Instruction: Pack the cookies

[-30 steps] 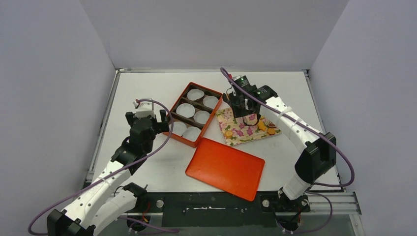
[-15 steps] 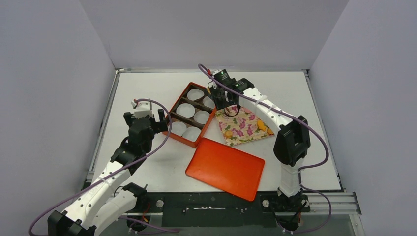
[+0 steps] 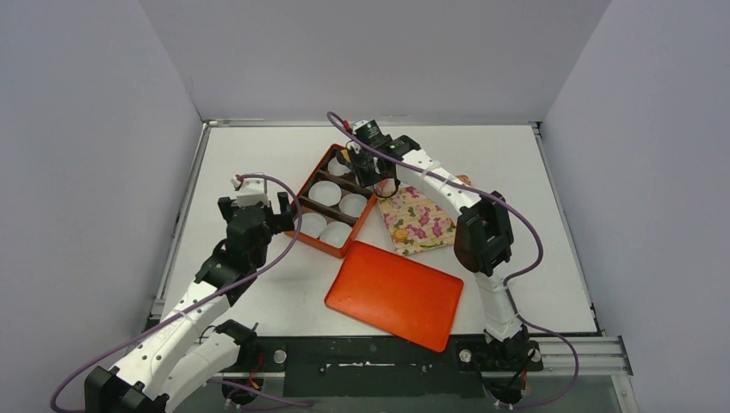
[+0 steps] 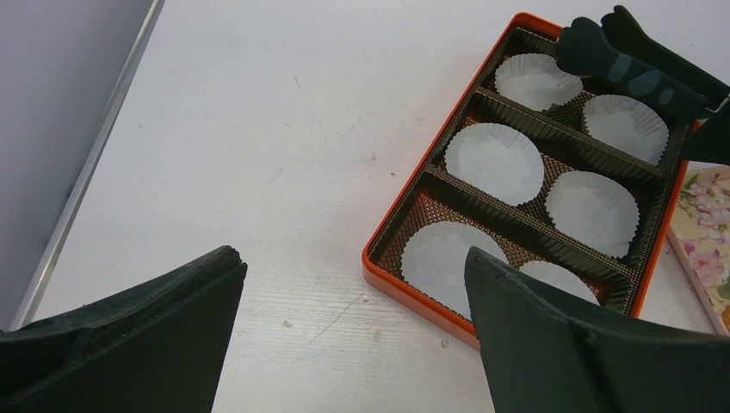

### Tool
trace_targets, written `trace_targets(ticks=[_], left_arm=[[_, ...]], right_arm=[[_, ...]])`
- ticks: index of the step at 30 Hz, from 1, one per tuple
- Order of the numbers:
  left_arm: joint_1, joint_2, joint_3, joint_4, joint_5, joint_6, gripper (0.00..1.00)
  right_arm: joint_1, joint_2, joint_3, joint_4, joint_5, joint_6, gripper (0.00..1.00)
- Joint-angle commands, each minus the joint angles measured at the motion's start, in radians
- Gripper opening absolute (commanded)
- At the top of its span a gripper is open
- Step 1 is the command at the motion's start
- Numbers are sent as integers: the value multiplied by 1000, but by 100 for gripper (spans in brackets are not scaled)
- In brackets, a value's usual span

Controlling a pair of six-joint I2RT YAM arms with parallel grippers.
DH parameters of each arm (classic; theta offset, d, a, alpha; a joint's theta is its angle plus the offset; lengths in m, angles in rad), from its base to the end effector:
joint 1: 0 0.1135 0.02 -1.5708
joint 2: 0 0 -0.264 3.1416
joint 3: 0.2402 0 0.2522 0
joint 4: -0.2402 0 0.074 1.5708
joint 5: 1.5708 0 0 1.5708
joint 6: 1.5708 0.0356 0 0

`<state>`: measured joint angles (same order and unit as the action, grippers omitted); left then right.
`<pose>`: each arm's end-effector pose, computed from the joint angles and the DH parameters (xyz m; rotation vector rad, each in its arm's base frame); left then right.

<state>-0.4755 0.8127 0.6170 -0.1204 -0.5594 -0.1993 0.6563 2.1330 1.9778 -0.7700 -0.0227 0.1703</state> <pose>0.1771 -0.0699 0.2840 -0.1234 1.8336 0.0558 0.3782 0.2923 0.2707 -0.6192 2.4579 0.3669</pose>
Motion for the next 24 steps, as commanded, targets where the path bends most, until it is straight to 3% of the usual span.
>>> trace_targets(ticks=[1, 13, 24], left_arm=[[5, -1, -1, 49, 15, -3, 97], [4, -4, -3, 56, 20, 0, 97], [5, -9, -5, 57, 23, 0, 97]], right_arm=[[6, 30, 96, 65, -12, -6, 10], [6, 141, 142, 101, -15, 2, 18], [5, 146, 148, 130, -20, 20, 47]])
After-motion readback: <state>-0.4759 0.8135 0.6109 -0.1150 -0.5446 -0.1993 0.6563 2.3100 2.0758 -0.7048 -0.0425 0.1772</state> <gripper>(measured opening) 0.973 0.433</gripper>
